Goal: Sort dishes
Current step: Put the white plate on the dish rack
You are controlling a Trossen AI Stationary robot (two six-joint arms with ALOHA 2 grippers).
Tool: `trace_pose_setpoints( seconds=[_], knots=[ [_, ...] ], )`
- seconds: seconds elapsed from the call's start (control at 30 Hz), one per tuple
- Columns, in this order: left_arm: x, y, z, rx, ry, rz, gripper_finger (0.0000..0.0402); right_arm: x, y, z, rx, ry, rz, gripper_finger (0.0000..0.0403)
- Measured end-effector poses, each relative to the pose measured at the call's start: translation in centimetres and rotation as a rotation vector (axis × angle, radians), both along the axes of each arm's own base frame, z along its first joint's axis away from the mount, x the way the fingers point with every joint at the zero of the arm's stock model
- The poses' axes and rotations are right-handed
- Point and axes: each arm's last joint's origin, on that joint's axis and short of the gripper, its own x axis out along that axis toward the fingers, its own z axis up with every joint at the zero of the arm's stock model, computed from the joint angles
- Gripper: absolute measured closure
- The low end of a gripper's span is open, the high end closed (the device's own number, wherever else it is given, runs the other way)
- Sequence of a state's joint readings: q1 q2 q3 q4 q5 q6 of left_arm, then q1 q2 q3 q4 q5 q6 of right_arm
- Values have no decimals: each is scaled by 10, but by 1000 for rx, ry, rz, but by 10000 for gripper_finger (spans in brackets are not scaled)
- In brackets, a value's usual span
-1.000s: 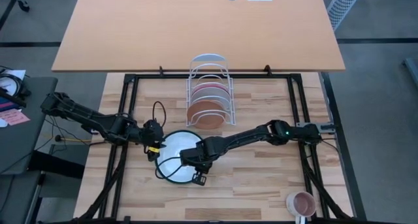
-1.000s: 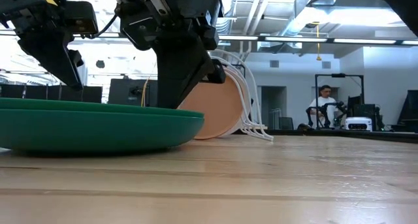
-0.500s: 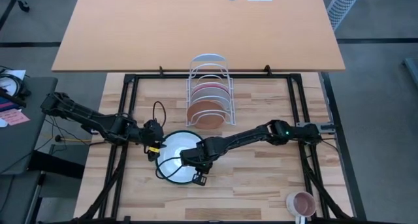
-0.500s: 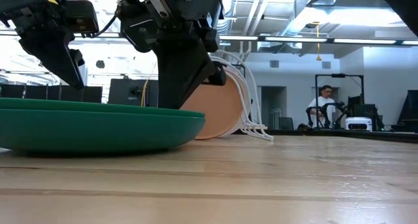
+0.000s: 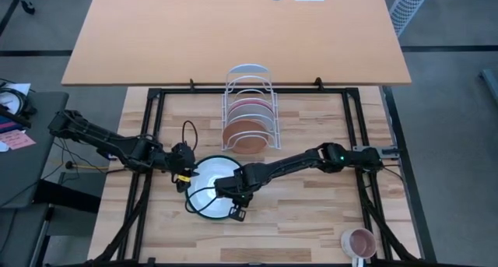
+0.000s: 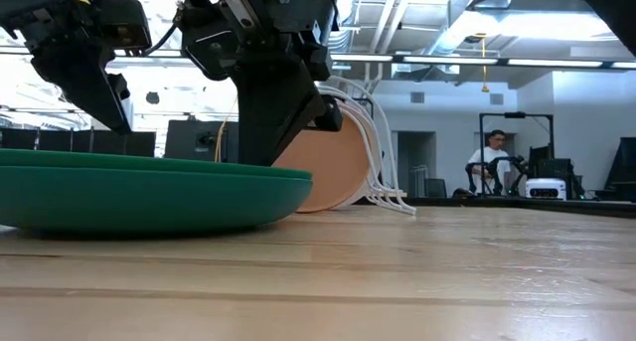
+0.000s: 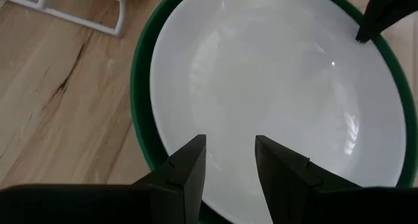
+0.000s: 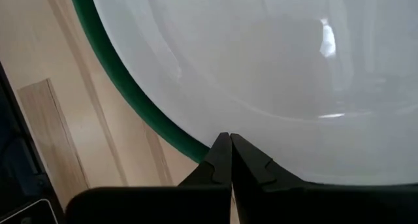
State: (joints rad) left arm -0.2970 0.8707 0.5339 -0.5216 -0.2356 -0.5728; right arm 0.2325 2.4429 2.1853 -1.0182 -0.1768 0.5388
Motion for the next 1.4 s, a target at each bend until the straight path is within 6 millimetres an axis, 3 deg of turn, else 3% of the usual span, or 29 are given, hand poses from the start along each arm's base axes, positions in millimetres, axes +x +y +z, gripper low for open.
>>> trace_pose_setpoints(
  seconds=[0.67,0.93,1.4],
  knots=[
    [1,0,1,6,-18,-5,274,-5,-1,10,-23,33,13,399],
    [1,0,1,7,-18,-5,274,-12,-4,9,-55,113,-17,399],
    [1,-1,1,-11,-18,-20,274,-10,-7,-1,-71,102,-30,399]
  ],
)
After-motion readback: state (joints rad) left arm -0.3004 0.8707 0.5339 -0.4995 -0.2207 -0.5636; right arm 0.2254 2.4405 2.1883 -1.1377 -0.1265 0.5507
